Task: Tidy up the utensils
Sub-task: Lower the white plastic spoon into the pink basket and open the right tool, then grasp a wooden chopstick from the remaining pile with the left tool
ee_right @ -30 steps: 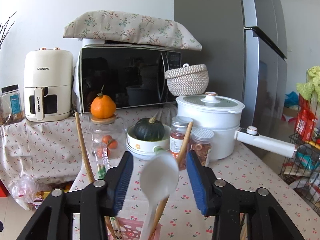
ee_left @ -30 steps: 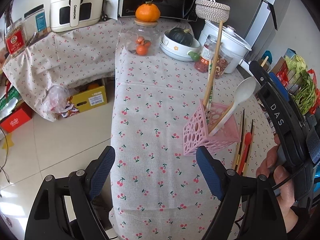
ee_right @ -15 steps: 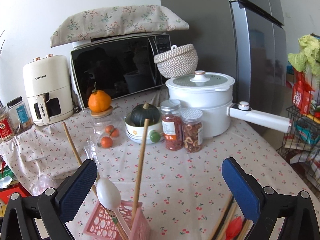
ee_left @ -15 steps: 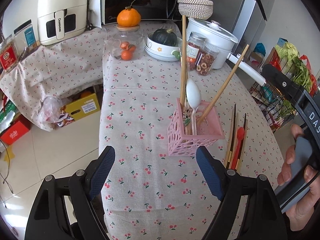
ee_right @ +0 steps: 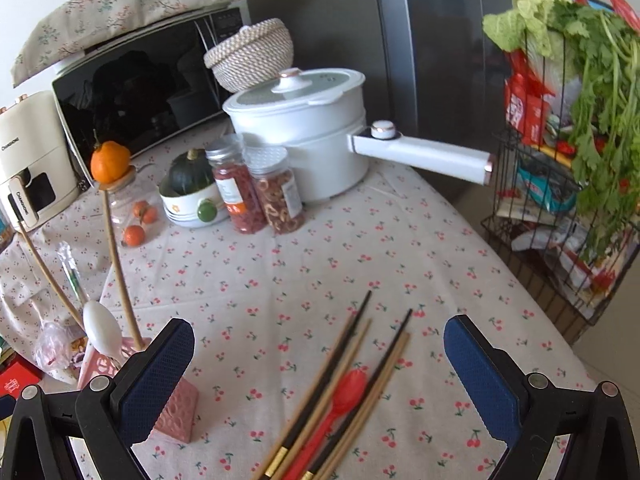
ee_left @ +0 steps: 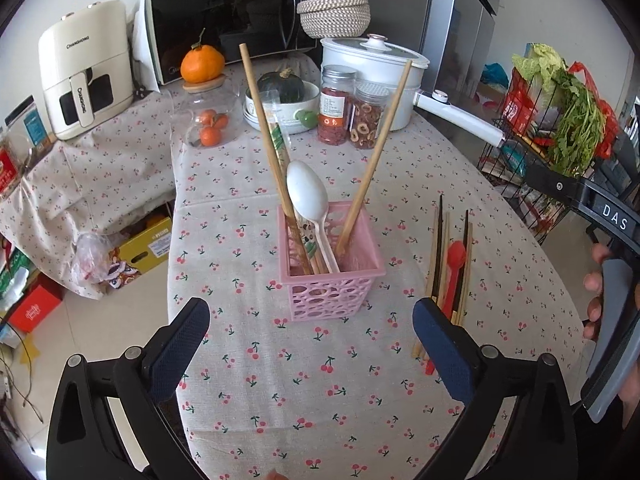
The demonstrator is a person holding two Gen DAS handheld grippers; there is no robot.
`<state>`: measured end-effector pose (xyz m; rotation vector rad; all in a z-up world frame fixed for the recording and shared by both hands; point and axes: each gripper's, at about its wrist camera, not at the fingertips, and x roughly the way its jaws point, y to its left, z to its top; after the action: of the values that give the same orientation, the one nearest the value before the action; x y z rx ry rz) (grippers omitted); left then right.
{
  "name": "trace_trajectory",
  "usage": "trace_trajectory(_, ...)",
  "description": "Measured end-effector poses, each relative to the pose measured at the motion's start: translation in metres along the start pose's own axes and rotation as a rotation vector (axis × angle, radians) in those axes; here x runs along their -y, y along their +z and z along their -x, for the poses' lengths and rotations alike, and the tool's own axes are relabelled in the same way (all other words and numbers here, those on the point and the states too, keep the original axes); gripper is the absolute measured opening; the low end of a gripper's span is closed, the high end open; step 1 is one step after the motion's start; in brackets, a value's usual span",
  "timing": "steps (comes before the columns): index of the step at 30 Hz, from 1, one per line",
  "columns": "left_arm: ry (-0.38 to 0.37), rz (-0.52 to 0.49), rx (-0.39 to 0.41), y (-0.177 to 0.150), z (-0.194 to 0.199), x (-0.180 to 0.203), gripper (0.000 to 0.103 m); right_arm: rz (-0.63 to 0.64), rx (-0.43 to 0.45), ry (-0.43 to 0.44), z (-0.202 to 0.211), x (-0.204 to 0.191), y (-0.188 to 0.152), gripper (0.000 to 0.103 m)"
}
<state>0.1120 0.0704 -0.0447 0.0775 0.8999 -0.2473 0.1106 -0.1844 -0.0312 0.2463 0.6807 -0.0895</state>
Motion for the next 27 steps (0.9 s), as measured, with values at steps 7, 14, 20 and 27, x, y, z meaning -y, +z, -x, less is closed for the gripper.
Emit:
trace_trajectory(7,-0.037,-0.105,-0.015,-0.004,-0.015,0.048,0.103,-0.032,-0.146,-0.046,-0.016,0.040,-0.004,0.103)
trace_trajectory(14,-0.085,-0.193,-0.050,0.001,-0.038,0.111,0.103,-0.028,-0.229,-0.104,-0.023,0.072,0.000,0.103)
trace_trajectory(20,-0.032,-0.290,-0.112,0.020,-0.075,0.158,0.103,-0.039,-0.273,-0.142,-0.030,0.102,0.010,0.103)
trace_trajectory(27,-0.040,-0.169,-0.242,0.054,-0.139,0.173,0.103,-0.105,-0.326,-0.160,-0.040,0.137,0.015,0.103)
